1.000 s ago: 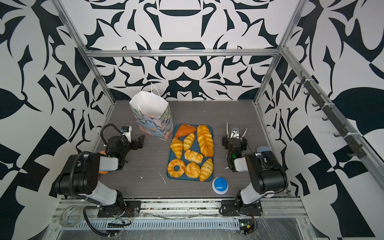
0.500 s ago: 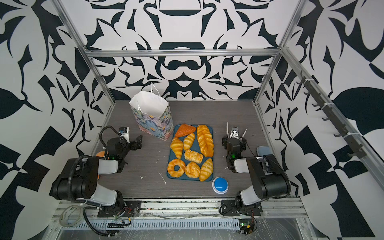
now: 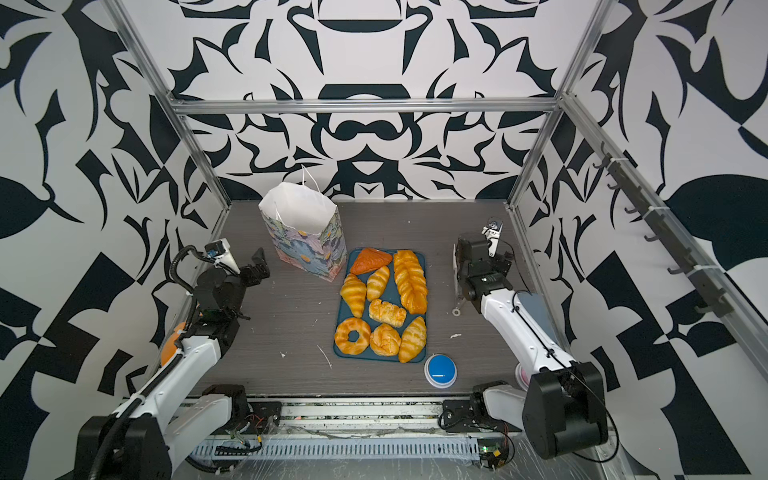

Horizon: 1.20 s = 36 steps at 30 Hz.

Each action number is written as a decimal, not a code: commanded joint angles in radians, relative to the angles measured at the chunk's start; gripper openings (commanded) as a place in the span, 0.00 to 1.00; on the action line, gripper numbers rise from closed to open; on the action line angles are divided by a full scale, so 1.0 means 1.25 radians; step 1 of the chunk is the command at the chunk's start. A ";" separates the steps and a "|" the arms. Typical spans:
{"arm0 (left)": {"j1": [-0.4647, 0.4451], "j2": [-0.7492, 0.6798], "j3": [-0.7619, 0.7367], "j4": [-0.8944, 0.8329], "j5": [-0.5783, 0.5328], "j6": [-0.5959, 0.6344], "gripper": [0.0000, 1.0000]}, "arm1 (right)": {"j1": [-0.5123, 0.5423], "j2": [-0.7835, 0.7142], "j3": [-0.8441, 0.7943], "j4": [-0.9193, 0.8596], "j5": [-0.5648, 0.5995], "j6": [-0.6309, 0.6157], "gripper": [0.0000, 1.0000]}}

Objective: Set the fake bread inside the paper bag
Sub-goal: 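Raise the left gripper over the bag opening while the right moves above the tongs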

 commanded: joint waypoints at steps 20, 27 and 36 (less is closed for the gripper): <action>0.000 0.124 0.622 -0.640 0.366 -0.223 1.00 | 0.002 -0.051 0.160 -0.515 -0.290 0.108 0.97; 0.000 0.206 0.684 -0.632 0.505 -0.254 0.96 | 0.002 -0.055 0.141 -0.532 -0.314 0.098 0.97; -0.025 0.290 0.735 -0.664 0.572 -0.260 0.86 | 0.002 -0.052 0.141 -0.538 -0.335 0.079 0.97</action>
